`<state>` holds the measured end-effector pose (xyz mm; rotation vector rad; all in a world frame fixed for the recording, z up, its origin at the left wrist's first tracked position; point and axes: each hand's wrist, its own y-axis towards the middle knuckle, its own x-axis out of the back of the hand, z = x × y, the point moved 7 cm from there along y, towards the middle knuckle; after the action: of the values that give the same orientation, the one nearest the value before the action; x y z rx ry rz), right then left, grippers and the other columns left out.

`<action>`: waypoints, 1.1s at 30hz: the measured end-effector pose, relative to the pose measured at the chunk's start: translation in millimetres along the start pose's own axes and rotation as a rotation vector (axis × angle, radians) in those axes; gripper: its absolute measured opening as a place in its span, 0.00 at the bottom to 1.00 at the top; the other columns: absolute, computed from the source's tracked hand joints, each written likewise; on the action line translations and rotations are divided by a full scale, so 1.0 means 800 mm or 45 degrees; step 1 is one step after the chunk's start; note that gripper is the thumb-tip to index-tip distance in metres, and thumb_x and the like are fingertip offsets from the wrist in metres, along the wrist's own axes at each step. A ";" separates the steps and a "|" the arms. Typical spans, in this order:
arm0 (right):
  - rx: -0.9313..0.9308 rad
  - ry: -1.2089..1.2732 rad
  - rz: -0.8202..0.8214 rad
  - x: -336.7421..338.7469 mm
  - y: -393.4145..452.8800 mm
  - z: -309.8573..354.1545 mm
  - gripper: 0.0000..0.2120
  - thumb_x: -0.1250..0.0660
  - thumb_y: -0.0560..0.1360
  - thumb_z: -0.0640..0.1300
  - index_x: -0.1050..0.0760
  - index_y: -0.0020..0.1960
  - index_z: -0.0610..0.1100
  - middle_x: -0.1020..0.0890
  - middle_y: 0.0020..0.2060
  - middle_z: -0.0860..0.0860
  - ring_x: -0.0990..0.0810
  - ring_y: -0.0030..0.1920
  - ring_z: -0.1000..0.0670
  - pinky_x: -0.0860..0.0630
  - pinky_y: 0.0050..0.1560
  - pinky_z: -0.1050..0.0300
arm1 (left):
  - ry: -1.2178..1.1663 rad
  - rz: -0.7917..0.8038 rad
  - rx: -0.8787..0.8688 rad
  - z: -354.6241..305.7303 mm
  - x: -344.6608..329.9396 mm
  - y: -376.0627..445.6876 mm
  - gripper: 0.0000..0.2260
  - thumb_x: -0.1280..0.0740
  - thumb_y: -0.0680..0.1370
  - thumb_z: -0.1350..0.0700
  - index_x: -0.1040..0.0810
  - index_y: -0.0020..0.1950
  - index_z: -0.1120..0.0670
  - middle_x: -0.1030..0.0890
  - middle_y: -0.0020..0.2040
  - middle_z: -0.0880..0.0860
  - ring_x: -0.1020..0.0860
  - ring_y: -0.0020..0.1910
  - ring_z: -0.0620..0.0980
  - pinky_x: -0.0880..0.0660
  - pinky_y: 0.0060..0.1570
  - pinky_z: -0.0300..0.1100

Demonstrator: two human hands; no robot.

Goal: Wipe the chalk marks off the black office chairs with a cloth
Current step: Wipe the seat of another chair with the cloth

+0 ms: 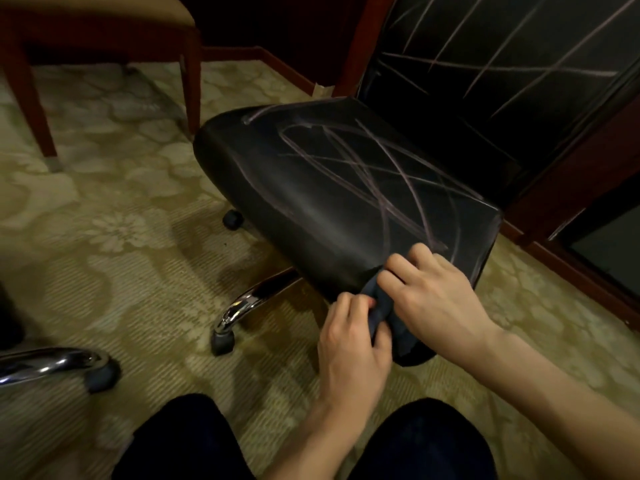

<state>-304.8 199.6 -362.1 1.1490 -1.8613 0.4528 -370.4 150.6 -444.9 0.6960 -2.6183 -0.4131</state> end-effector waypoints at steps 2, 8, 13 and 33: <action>0.009 0.024 -0.033 -0.002 0.005 0.000 0.02 0.39 0.71 0.41 0.29 0.43 0.44 0.27 0.40 0.47 0.28 0.39 0.41 0.31 0.33 0.48 | -0.014 -0.007 0.019 0.003 0.006 0.005 0.07 0.33 0.72 0.55 0.27 0.48 0.53 0.26 0.45 0.49 0.25 0.44 0.49 0.35 0.43 0.32; -0.010 0.182 -0.142 -0.002 0.099 0.022 0.06 0.38 0.71 0.46 0.26 0.44 0.45 0.24 0.42 0.47 0.26 0.42 0.42 0.29 0.34 0.50 | 0.155 -0.273 0.187 0.060 0.076 0.078 0.09 0.28 0.70 0.62 0.21 0.49 0.57 0.21 0.47 0.55 0.22 0.47 0.57 0.32 0.49 0.42; -0.083 0.244 -0.075 -0.013 0.127 0.032 0.10 0.26 0.67 0.46 0.24 0.45 0.45 0.24 0.43 0.48 0.27 0.42 0.43 0.36 0.34 0.55 | 0.160 -0.303 0.324 0.068 0.078 0.086 0.10 0.27 0.71 0.64 0.22 0.49 0.57 0.20 0.47 0.54 0.21 0.46 0.56 0.39 0.45 0.32; -0.061 0.265 -0.251 -0.019 0.092 0.020 0.10 0.41 0.73 0.46 0.22 0.46 0.45 0.21 0.46 0.47 0.26 0.41 0.44 0.29 0.32 0.53 | 0.085 -0.276 0.387 0.057 0.070 0.064 0.10 0.26 0.70 0.61 0.21 0.49 0.53 0.22 0.48 0.49 0.23 0.48 0.49 0.34 0.48 0.34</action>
<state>-372.5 234.1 -373.8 1.1917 -1.5554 0.3975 -456.1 172.3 -449.1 1.0783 -2.5766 -0.0478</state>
